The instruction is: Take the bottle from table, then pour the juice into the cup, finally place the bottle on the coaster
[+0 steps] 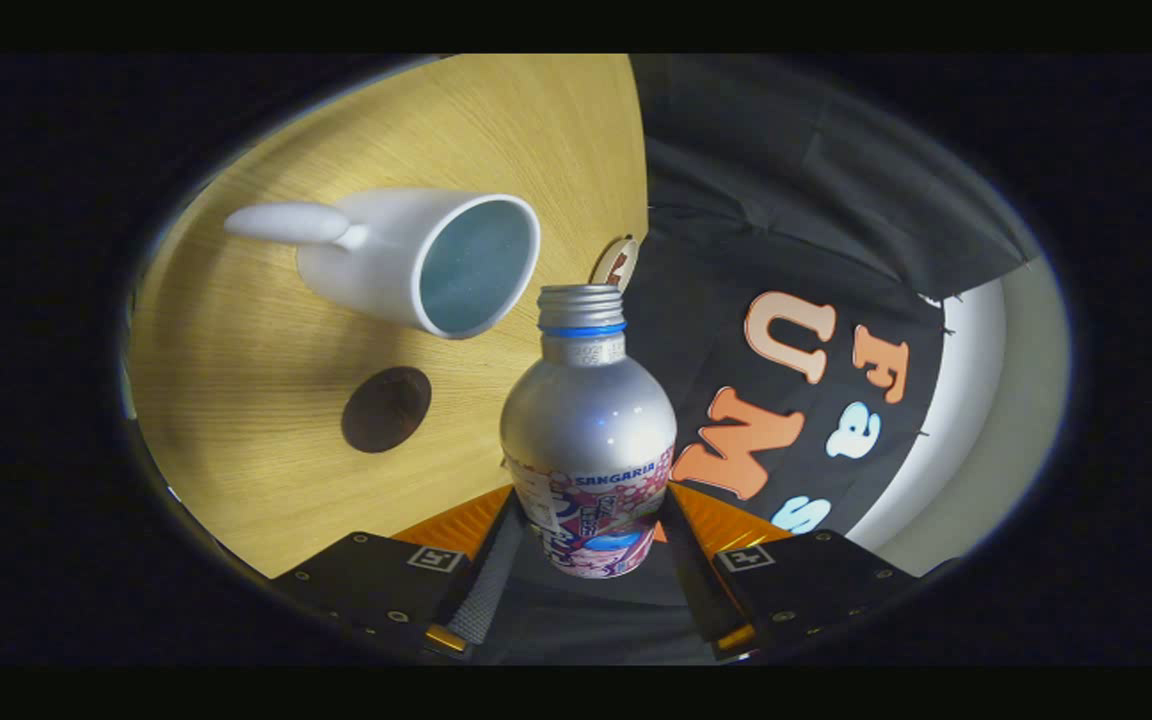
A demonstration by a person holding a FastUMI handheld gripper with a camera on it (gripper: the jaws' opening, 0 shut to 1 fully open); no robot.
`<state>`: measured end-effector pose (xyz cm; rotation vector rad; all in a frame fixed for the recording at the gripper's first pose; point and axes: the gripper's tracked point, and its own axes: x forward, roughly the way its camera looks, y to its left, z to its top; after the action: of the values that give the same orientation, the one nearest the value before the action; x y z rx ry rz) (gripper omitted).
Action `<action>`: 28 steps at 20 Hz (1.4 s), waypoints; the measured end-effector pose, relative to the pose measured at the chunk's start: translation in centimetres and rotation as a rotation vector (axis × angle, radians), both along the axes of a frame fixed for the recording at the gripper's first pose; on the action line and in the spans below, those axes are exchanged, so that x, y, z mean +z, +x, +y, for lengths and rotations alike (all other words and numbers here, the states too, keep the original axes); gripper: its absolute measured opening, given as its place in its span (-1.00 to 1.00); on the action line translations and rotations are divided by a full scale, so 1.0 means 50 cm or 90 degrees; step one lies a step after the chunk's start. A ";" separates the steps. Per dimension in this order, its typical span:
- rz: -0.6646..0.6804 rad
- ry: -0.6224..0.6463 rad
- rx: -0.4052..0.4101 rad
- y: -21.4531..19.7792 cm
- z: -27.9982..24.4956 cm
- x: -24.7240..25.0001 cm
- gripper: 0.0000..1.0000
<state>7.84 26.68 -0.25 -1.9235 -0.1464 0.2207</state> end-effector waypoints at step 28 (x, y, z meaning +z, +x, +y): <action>0.444 0.934 -0.096 0.044 -0.055 -0.096 0.48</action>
<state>10.06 23.91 -5.04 -0.3367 0.2573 0.4883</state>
